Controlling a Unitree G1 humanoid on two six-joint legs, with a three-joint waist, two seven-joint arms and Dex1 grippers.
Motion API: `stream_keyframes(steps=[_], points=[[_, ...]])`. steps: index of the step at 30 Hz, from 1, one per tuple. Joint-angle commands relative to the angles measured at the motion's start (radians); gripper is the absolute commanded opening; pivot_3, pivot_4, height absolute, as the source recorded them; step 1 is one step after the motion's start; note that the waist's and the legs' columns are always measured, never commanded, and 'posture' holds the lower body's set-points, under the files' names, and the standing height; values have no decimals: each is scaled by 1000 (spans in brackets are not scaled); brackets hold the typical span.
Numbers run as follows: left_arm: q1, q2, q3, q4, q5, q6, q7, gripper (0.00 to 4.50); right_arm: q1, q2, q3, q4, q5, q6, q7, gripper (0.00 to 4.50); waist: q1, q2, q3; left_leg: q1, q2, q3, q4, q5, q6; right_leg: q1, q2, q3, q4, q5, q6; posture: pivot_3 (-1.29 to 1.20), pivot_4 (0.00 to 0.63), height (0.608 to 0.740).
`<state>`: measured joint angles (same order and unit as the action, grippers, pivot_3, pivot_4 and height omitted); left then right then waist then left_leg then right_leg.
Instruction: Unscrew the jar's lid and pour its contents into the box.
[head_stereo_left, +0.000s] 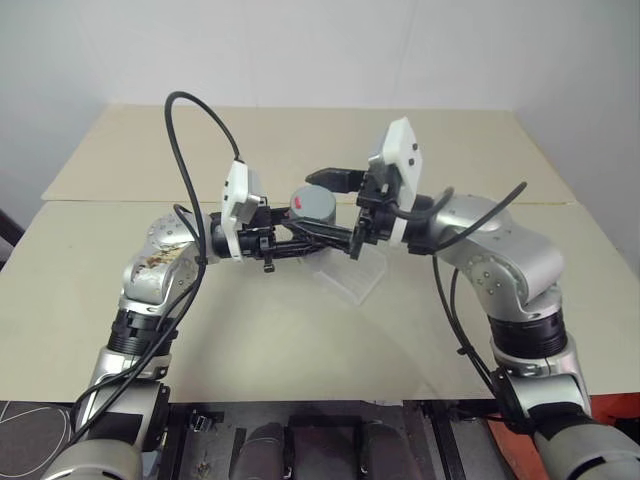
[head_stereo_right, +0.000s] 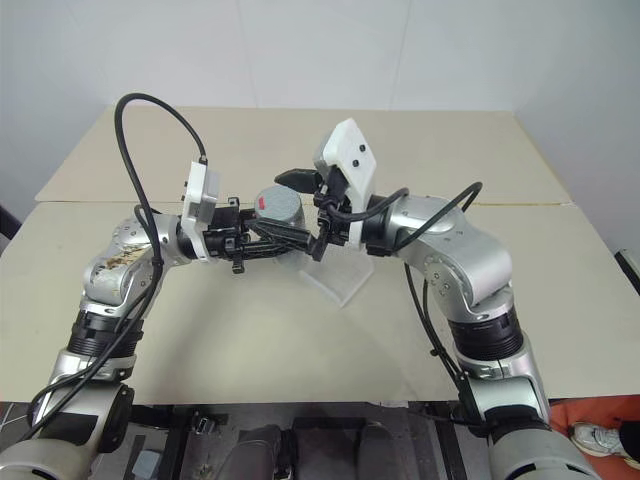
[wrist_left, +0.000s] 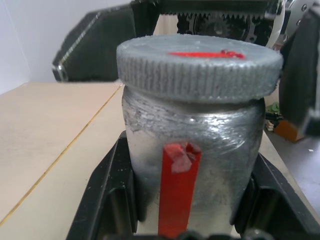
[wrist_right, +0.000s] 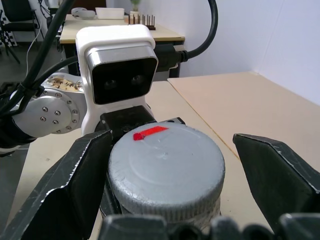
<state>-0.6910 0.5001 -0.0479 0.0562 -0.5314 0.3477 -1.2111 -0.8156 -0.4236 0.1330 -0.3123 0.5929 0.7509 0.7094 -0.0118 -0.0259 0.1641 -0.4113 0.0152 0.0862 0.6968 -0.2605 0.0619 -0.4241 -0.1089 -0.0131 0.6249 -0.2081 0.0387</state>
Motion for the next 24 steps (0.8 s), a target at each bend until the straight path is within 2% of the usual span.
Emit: stream_keyframes(steps=[1,3,7,10,12,16,20,24], points=[[-7,-1,12,-22,-1,-19,-3,1913,-23,-5,-22,-12,-4,-16,9,4319,0,0,0,0,0,0,0,0,0,0,0,0,0,0,0,0,150,740],[-5,-3,11,-26,-1,-18,-1,1913,-22,-3,-22,-11,-3,-14,12,3924,0,0,0,0,0,0,0,0,0,0,0,0,0,0,0,0,150,740],[-3,1,10,-31,-4,-16,-7,1913,-25,4,-21,4,-9,-25,14,2782,0,0,0,0,0,0,0,0,0,0,0,0,0,0,0,0,150,740],[6,9,8,-40,-10,-13,-23,1913,-30,9,-26,11,-7,-30,18,2779,0,0,0,0,0,0,0,0,0,0,0,0,0,0,0,0,150,740],[14,28,5,-57,-45,13,-79,1913,-36,9,-41,39,25,-62,90,2779,0,0,0,0,0,0,0,0,0,0,0,0,0,0,0,0,150,740],[24,61,10,-90,-138,63,-213,1913,-63,-18,-50,141,113,-147,404,2779,-1,0,0,0,0,0,0,0,0,0,0,0,0,0,0,0,150,740],[0,77,-2,-111,-201,121,-308,1913,-152,-18,-10,323,137,-193,712,2779,-2,0,0,0,0,0,0,0,0,0,0,0,0,0,0,0,150,740],[-12,71,-28,-117,-172,110,-323,1913,-215,5,46,448,75,-270,857,2779,-2,0,0,1,0,0,1,0,0,1,1,0,0,0,0,0,150,740]])
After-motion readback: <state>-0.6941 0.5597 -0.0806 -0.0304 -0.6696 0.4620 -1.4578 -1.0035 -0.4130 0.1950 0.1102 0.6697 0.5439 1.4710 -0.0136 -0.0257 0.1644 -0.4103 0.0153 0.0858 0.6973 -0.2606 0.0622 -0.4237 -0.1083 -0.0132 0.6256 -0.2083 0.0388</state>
